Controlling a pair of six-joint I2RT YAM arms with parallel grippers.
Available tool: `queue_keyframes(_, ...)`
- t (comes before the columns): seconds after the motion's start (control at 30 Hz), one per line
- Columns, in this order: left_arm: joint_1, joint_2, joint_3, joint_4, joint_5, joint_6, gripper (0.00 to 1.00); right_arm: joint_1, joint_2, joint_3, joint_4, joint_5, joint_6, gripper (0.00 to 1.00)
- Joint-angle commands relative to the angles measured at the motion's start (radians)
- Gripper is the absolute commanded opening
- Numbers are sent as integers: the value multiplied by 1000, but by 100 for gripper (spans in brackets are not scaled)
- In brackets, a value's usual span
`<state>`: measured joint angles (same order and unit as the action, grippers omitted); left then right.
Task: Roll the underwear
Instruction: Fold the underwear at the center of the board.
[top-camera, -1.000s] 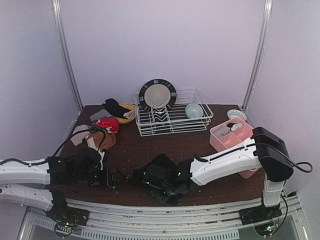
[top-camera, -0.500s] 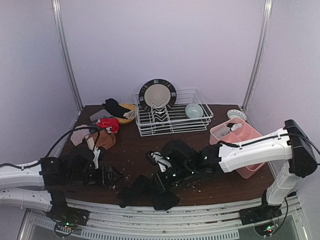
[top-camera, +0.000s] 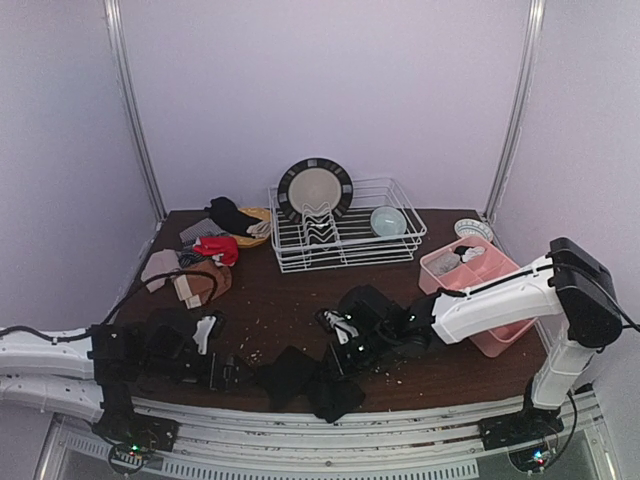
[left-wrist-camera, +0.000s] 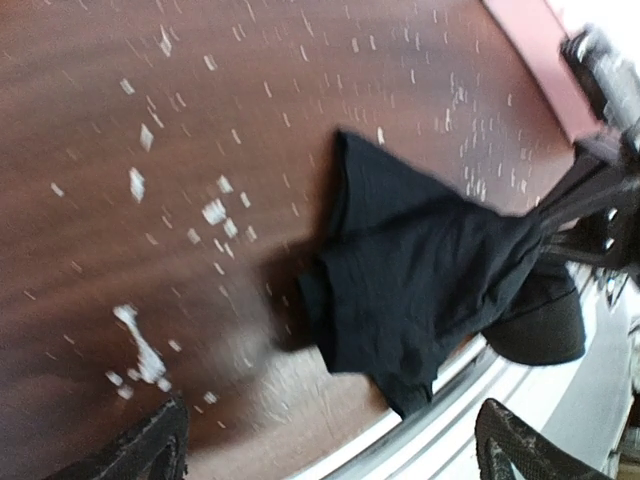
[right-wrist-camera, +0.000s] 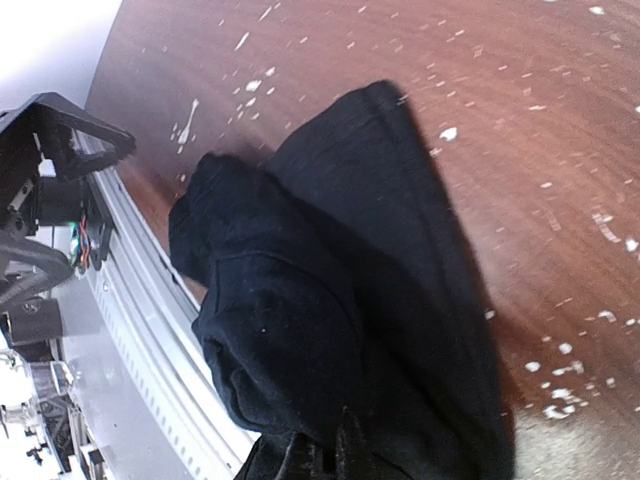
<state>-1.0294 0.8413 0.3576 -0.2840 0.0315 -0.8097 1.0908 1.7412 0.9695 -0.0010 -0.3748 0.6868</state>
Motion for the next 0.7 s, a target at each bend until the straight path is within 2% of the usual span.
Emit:
queue_keyframes(0.0,-113,90,48,41,-14,-77,98,28,-2,24,-22,19,-22,0)
queue_keyframes(0.13,-212,251,122,55,-60,-108,98,39,11,34,-26,28,-26,0)
queue_keyframes(0.23,-271,382,212,-8,-134,-95,98,44,16,38,-28,34,-27,0)
queue_keyframes(0.37,-293,475,265,-60,-188,-70,97,48,6,36,-40,43,-30,0)
queue_keyframes(0.43,-293,495,268,-62,-198,-49,94,50,-3,34,-47,47,-32,0)
queue_keyframes(0.53,-293,527,289,-82,-205,-14,78,51,-14,29,-54,50,-38,0)
queue_keyframes(0.67,-293,555,311,-92,-220,32,43,59,-19,30,-54,49,-40,0)
